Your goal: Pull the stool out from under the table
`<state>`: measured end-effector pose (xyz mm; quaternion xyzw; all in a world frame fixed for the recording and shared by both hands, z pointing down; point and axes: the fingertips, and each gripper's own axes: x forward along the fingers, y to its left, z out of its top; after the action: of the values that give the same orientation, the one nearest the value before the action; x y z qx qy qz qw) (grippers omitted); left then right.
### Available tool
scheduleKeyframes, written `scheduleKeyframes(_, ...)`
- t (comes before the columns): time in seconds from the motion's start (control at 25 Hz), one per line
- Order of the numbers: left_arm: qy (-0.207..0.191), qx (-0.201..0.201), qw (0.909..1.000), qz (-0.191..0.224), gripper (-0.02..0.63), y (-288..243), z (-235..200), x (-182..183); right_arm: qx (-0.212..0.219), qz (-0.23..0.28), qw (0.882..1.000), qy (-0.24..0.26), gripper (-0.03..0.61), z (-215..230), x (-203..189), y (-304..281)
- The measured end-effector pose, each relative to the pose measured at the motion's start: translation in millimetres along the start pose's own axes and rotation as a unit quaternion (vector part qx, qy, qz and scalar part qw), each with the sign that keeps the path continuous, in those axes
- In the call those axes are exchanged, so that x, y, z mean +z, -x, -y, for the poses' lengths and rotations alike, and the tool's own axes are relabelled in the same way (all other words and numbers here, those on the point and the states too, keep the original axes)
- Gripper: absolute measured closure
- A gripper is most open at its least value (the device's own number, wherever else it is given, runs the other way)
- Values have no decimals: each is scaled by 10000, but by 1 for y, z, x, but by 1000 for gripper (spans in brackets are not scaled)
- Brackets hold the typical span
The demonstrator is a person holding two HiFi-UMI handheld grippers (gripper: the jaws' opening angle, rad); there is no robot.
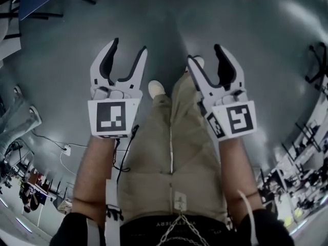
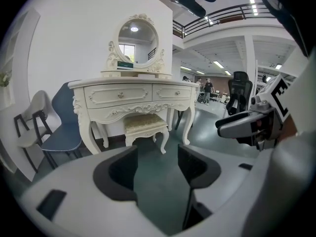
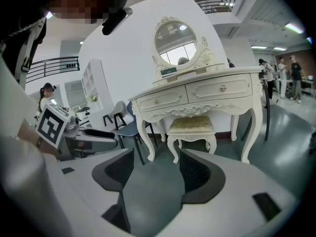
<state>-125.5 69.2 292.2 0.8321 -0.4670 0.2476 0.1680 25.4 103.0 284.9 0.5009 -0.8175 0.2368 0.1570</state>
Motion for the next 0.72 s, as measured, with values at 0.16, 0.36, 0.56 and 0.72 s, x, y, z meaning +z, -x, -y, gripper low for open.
scheduleKeyframes(0.16, 50, 129, 9999, 37, 374, -17, -1, 14, 158, -104, 9998, 64, 311, 16, 5, -7)
scheduleKeyframes(0.36, 128, 337, 9993, 17, 375, -35, -7, 27, 325, -180, 9992, 146, 311, 39, 21, -22)
scheduleKeyframes(0.56, 219, 646, 9977, 20, 374, -46, -12, 43, 569, -179, 9978, 292, 311, 61, 43, -36)
scheduleKeyframes(0.72, 186, 867, 9961, -26, 374, -58, -21, 58, 748, -184, 9963, 393, 311, 74, 61, -47)
